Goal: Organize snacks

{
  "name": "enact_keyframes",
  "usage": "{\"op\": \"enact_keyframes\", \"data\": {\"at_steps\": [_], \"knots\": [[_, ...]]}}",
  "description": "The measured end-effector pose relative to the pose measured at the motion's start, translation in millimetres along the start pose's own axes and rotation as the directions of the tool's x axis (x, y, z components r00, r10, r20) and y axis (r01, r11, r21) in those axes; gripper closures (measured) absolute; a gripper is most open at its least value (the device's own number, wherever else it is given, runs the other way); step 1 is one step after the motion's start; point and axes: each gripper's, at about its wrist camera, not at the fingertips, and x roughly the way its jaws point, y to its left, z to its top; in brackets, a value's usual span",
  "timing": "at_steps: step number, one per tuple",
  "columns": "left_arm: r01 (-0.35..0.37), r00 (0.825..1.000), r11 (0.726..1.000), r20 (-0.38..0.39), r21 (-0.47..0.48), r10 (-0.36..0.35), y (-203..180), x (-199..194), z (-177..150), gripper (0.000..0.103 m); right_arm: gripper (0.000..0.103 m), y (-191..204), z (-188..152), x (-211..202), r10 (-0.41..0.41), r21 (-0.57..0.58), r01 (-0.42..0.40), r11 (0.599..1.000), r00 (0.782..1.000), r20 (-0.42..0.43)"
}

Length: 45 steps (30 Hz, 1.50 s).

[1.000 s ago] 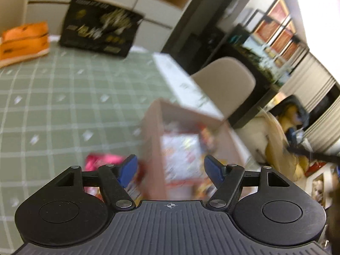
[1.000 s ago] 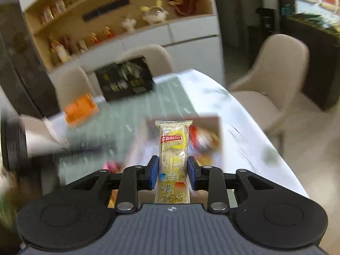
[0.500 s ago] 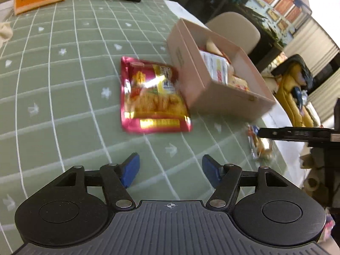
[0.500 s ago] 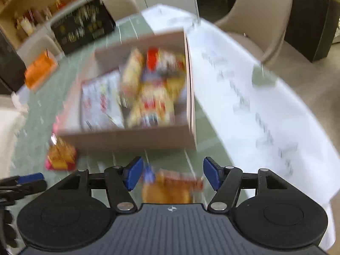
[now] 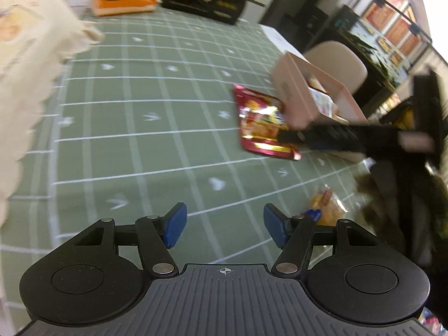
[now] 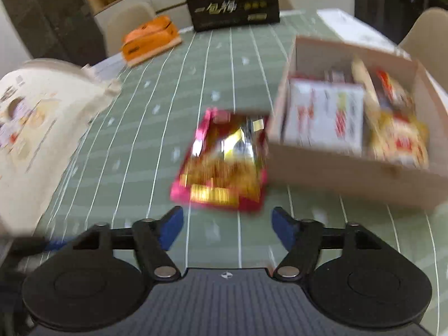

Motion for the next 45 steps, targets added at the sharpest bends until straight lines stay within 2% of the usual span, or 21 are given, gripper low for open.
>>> {"op": "enact_keyframes", "data": {"at_steps": [3, 5, 8, 10, 12, 13, 14, 15, 16, 18, 22, 23, 25, 26, 27, 29, 31, 36, 40, 43, 45], "knots": [[-0.029, 0.999, 0.999, 0.013, -0.022, 0.029, 10, -16, -9, 0.036, 0.029, 15, 22, 31, -0.051, 0.062, 0.052, 0.997, 0.998, -0.021], [-0.045, 0.999, 0.999, 0.012, -0.02, 0.045, 14, -22, -13, 0.036, 0.021, 21, 32, 47, -0.07, 0.11, 0.073, 0.991, 0.997, -0.033], [-0.059, 0.998, 0.998, 0.006, 0.0, 0.059, 13, -26, -20, 0.036, 0.009, 37, 45, 69, -0.141, 0.095, 0.143, 0.985, 0.99, -0.027], [-0.049, 0.999, 0.999, 0.003, 0.012, 0.049, 11, -27, -23, 0.036, 0.008, 45, 50, 80, -0.185, 0.05, 0.187, 0.981, 0.982, -0.038], [-0.029, 1.0, 0.999, 0.002, 0.025, 0.029, 8, -26, -23, 0.036, 0.014, 52, 49, 82, -0.202, -0.02, 0.201, 0.979, 0.978, -0.049], [-0.021, 1.0, 0.999, 0.001, 0.033, 0.021, 6, -24, -23, 0.036, 0.026, 53, 47, 77, -0.189, -0.062, 0.187, 0.98, 0.981, -0.043], [-0.01, 1.0, 0.999, -0.001, 0.043, 0.01, 2, -22, -21, 0.036, 0.048, 56, 45, 70, -0.167, -0.114, 0.163, 0.98, 0.986, -0.027], [0.001, 1.0, 0.999, -0.004, 0.054, -0.001, -2, -19, -20, 0.036, 0.062, 58, 41, 62, -0.142, -0.153, 0.136, 0.979, 0.99, -0.025], [0.014, 1.0, 0.998, -0.006, 0.066, -0.013, -7, -16, -19, 0.036, 0.083, 57, 35, 54, -0.112, -0.179, 0.101, 0.979, 0.993, -0.049], [0.041, 0.999, 0.995, -0.01, 0.092, -0.04, -19, -9, -15, 0.036, 0.087, 51, 23, 43, -0.058, -0.185, 0.037, 0.982, 0.992, -0.11], [0.086, 0.996, 0.989, -0.011, 0.119, -0.085, -38, 8, -3, 0.036, 0.087, 30, -7, 20, -0.101, -0.229, 0.073, 0.971, 0.988, -0.114], [0.086, 0.996, 0.99, -0.01, 0.11, -0.086, -41, 12, 1, 0.036, 0.087, 22, -13, 11, -0.103, -0.219, 0.077, 0.973, 0.989, -0.11], [0.093, 0.996, 0.991, -0.012, 0.092, -0.093, -46, 23, 10, 0.036, 0.086, 4, -23, -11, -0.045, -0.182, 0.026, 0.983, 0.994, -0.098], [0.1, 0.995, 0.991, -0.015, 0.092, -0.099, -50, 28, 13, 0.036, 0.081, -6, -25, -22, -0.031, -0.159, 0.017, 0.987, 0.996, -0.083], [0.107, 0.994, 0.989, -0.02, 0.101, -0.106, -56, 32, 17, 0.036, 0.076, -15, -25, -30, -0.045, -0.142, 0.036, 0.989, 0.997, -0.06], [0.122, 0.992, 0.983, -0.03, 0.138, -0.119, -71, 39, 20, 0.036, 0.061, -36, -22, -46, -0.124, -0.112, 0.123, 0.986, 0.992, 0.003], [0.135, 0.991, 0.975, -0.037, 0.176, -0.131, -87, 44, 22, 0.036, 0.06, -59, -12, -49, -0.189, -0.077, 0.19, 0.979, 0.982, 0.023], [0.115, 0.993, 0.976, -0.054, 0.186, -0.106, -100, 48, 22, 0.037, 0.057, -81, 11, -34, -0.196, -0.086, 0.198, 0.976, 0.98, 0.035], [0.053, 0.997, 0.988, -0.055, 0.142, -0.045, -83, 42, 18, 0.037, 0.055, -69, 26, -9, -0.091, -0.121, 0.092, 0.988, 0.996, 0.014], [0.014, 0.999, 0.995, -0.046, 0.102, -0.01, -69, 32, 14, 0.037, 0.033, -43, 33, 5, 0.05, -0.186, -0.05, 0.981, 0.999, -0.005], [-0.005, 0.999, 0.996, -0.045, 0.093, 0.01, -63, 27, 11, 0.037, 0.029, -21, 38, 14, 0.146, -0.254, -0.15, 0.956, 0.989, -0.034]]}}
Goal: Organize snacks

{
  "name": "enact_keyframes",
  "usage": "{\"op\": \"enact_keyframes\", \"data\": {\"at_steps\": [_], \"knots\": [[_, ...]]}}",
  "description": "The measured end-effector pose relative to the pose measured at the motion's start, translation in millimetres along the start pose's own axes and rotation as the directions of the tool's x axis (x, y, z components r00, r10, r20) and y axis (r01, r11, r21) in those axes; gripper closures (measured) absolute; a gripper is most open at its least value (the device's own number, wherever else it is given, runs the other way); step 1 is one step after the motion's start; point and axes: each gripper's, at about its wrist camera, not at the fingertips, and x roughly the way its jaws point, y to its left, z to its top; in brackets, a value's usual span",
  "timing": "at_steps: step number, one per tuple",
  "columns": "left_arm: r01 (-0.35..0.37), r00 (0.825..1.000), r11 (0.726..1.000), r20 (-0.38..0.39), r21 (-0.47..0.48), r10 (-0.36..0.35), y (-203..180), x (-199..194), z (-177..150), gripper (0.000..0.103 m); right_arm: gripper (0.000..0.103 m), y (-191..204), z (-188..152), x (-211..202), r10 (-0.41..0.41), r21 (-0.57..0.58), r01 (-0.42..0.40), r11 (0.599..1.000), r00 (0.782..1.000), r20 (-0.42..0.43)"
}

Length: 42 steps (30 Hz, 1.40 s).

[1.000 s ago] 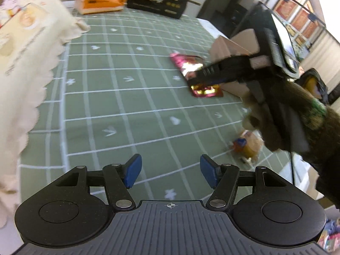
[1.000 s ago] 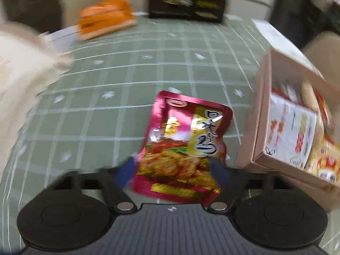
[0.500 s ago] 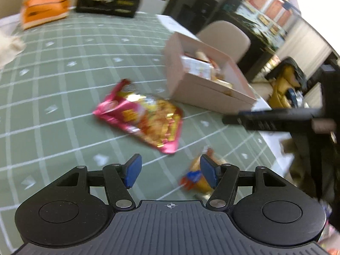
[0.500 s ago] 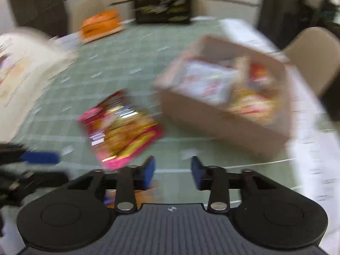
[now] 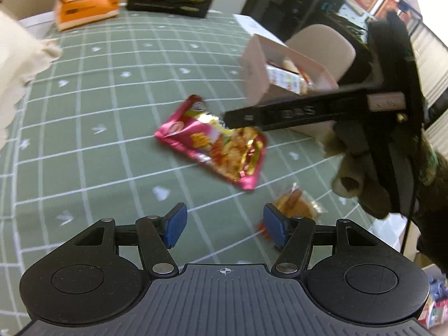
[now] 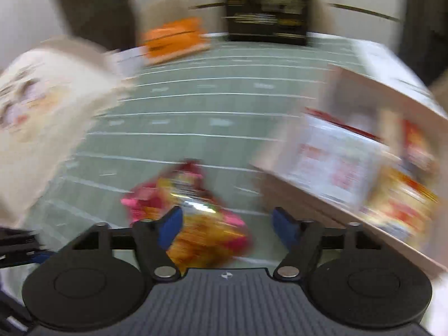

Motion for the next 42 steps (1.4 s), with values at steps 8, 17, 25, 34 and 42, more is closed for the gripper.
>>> {"op": "enact_keyframes", "data": {"at_steps": [8, 17, 25, 34, 42], "knots": [[-0.026, 1.0, 1.0, 0.005, 0.011, 0.026, 12, -19, -14, 0.037, 0.02, 56, 17, 56, -0.004, -0.163, -0.022, 0.986, 0.988, -0.152], [0.062, 0.998, 0.987, -0.017, 0.147, -0.06, -9, -10, -12, 0.037, 0.041, 47, -9, 26, -0.05, -0.162, 0.02, 0.987, 0.982, -0.184], [0.118, 0.993, 0.89, -0.08, 0.44, -0.092, -75, 35, -1, 0.037, 0.045, 3, -55, -26, -0.206, -0.134, 0.184, 0.974, 0.962, -0.176], [0.146, 0.988, 0.746, -0.131, 0.65, -0.08, -124, 63, -15, 0.037, 0.037, -45, -124, -82, -0.251, 0.093, 0.27, 0.959, 0.952, -0.177], [0.005, 0.994, 0.924, -0.1, 0.382, 0.036, -68, 42, 4, 0.042, 0.028, -35, -170, -109, -0.386, 0.211, 0.405, 0.89, 0.914, -0.126]]}}
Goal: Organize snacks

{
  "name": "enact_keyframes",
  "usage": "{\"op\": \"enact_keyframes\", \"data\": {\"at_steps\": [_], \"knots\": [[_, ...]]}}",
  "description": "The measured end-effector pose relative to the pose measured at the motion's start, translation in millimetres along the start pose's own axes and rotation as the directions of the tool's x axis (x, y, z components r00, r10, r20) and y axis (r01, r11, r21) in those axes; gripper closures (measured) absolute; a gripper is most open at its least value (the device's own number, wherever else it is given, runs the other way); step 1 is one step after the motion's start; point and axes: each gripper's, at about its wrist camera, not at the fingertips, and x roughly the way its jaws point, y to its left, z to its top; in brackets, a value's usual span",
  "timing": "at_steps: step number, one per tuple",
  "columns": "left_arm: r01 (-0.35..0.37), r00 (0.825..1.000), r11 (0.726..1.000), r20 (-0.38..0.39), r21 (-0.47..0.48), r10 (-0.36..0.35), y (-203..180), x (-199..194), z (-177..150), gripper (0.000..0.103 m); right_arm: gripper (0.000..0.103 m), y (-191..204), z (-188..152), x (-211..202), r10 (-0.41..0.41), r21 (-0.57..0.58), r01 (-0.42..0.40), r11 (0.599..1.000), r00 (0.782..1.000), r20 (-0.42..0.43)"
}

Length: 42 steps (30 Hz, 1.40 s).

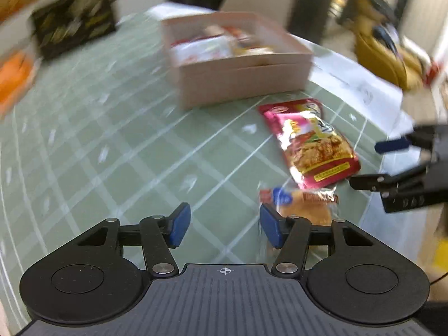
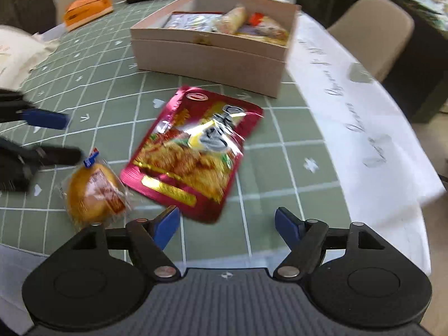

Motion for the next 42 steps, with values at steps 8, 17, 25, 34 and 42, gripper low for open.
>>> {"op": "enact_keyframes", "data": {"at_steps": [8, 17, 25, 34, 42], "knots": [[0.126, 0.99, 0.953, -0.026, -0.277, -0.139, 22, -12, -26, 0.042, 0.047, 52, -7, -11, -0.005, -0.022, 0.008, 1.0, 0.994, 0.108], [0.074, 0.997, 0.934, 0.001, -0.35, -0.078, 8, -2, -18, 0.042, 0.036, 56, -17, -38, 0.101, 0.012, -0.103, 0.995, 0.987, 0.126], [0.003, 0.999, 0.999, -0.035, -0.043, -0.004, -45, 16, -7, 0.038, 0.035, 11, -32, -46, -0.038, 0.155, 0.016, 0.988, 0.989, 0.142], [-0.01, 0.999, 0.999, -0.034, -0.037, 0.008, -39, 0, -23, 0.041, 0.027, -12, 27, 7, 0.051, 0.307, -0.09, 0.947, 0.99, 0.134], [-0.074, 0.997, 0.994, -0.013, -0.079, 0.073, -23, -6, -25, 0.044, 0.006, 29, 64, 51, -0.051, 0.198, 0.045, 0.979, 0.998, 0.025]]}}
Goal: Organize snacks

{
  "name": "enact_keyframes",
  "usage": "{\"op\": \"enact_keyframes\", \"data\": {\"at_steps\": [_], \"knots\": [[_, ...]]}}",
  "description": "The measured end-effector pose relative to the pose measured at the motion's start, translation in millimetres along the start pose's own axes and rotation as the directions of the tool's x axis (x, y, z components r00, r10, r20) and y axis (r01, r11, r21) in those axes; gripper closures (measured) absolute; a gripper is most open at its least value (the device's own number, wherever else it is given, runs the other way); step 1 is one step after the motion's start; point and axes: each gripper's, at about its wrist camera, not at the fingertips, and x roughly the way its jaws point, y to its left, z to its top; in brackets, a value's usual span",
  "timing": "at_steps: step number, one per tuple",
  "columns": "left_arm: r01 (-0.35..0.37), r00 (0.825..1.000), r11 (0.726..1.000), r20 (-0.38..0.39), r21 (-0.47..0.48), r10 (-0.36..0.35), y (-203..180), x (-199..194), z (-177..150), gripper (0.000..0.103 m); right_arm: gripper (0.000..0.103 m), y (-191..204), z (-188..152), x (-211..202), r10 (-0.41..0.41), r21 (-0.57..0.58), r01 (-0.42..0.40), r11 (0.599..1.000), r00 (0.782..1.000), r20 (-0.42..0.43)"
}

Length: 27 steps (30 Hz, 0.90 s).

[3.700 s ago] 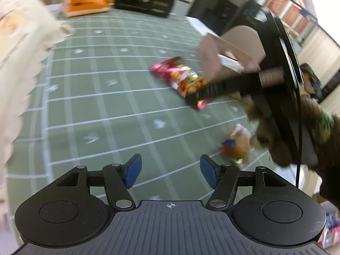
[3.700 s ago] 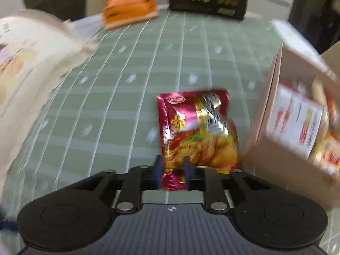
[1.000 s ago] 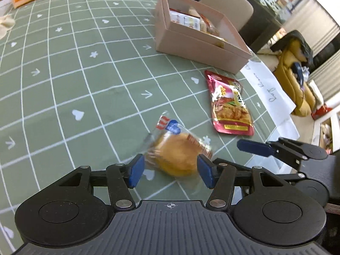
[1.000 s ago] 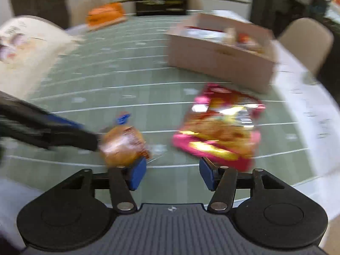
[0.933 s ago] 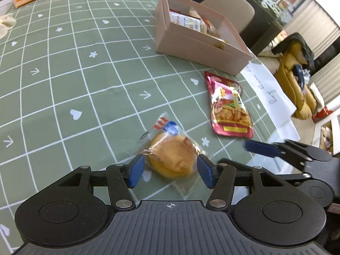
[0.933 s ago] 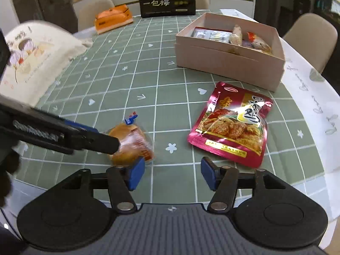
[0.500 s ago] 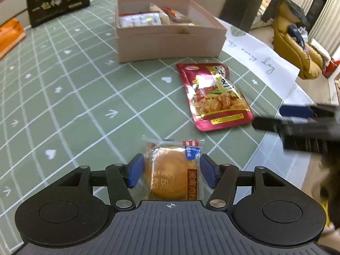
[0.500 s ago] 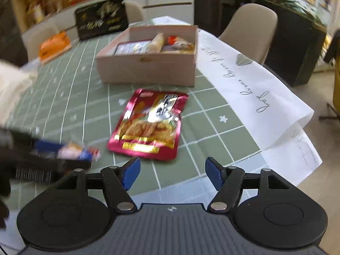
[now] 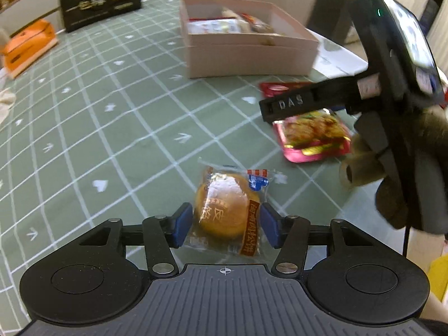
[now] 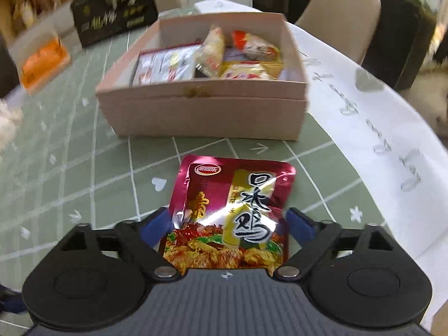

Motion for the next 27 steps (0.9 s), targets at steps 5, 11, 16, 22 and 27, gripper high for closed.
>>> {"op": "enact_keyframes", "data": {"at_steps": [5, 11, 16, 22, 27], "knots": [[0.0, 1.0, 0.999, 0.0, -0.036, 0.0, 12, -2, 0, 0.044, 0.0, 7, -4, 6, -0.061, 0.051, 0.058, 0.997, 0.996, 0.063], [0.014, 1.0, 0.999, -0.007, -0.04, -0.014, 14, -1, 1, 0.044, 0.014, -3, -1, 0, 0.012, -0.051, -0.012, 0.999, 1.0, 0.012], [0.027, 1.0, 0.999, -0.014, -0.043, -0.028, 16, 2, 2, 0.043, 0.041, -16, -15, -25, 0.031, -0.09, -0.03, 0.996, 1.0, 0.001], [0.04, 0.999, 0.998, -0.02, -0.039, -0.041, 14, 7, 3, 0.042, 0.053, -30, -41, -57, -0.04, -0.137, 0.041, 0.99, 0.999, 0.013], [0.043, 0.999, 0.999, -0.012, -0.019, -0.043, 11, 9, 5, 0.042, 0.072, -48, -48, -89, -0.029, -0.091, 0.033, 0.995, 0.998, 0.055]]}}
